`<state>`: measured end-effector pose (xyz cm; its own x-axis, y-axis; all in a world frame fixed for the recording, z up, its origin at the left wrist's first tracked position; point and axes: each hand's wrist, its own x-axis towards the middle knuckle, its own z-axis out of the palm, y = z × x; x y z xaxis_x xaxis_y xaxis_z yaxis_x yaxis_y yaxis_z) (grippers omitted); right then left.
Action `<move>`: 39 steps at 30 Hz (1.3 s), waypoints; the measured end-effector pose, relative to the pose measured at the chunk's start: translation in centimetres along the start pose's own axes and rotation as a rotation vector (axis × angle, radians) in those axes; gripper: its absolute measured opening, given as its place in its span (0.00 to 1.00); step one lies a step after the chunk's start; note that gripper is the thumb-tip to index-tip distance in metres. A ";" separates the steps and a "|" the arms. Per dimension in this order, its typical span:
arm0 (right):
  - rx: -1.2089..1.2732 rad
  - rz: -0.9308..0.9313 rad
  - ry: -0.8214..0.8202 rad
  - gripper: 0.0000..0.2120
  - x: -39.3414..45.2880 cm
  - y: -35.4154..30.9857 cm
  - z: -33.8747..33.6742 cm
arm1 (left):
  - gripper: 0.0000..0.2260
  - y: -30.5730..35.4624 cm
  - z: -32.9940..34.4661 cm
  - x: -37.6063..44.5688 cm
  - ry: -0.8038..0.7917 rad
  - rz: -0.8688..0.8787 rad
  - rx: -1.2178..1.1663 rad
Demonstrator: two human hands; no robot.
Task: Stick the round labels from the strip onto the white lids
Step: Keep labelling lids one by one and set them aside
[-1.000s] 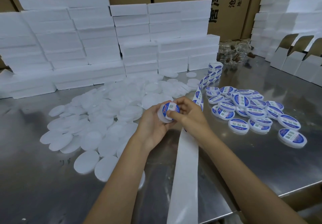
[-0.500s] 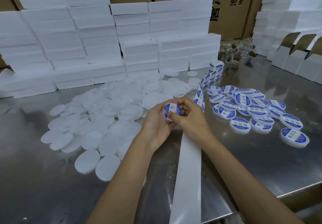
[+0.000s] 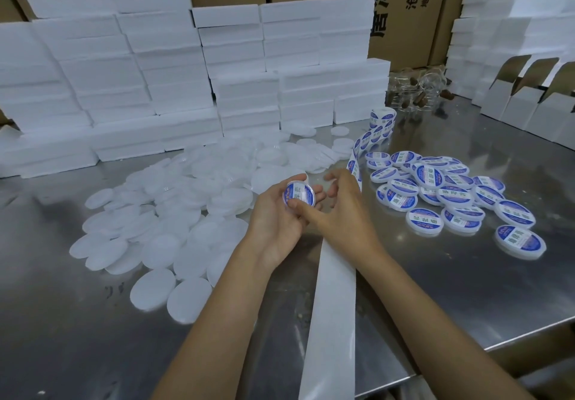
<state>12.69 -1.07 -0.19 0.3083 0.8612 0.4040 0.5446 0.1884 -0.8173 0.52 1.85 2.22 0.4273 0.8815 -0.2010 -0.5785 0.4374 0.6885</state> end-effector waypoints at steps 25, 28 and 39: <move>-0.398 -0.041 0.065 0.27 -0.3 0.5 -0.1 | 0.23 -1.4 1.5 -0.5 -0.064 0.055 0.107; -0.452 -0.012 0.101 0.30 -0.5 0.3 0.1 | 0.27 -1.3 1.7 -0.7 -0.096 0.046 0.120; -0.342 -0.054 0.045 0.22 -0.2 0.9 -0.4 | 0.26 -1.5 1.3 -0.4 -0.103 0.076 0.210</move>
<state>13.43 -1.29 -0.85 0.3018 0.8311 0.4671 0.7889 0.0575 -0.6119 2.10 0.56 2.12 0.4629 0.8829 -0.0785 -0.4590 0.3145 0.8309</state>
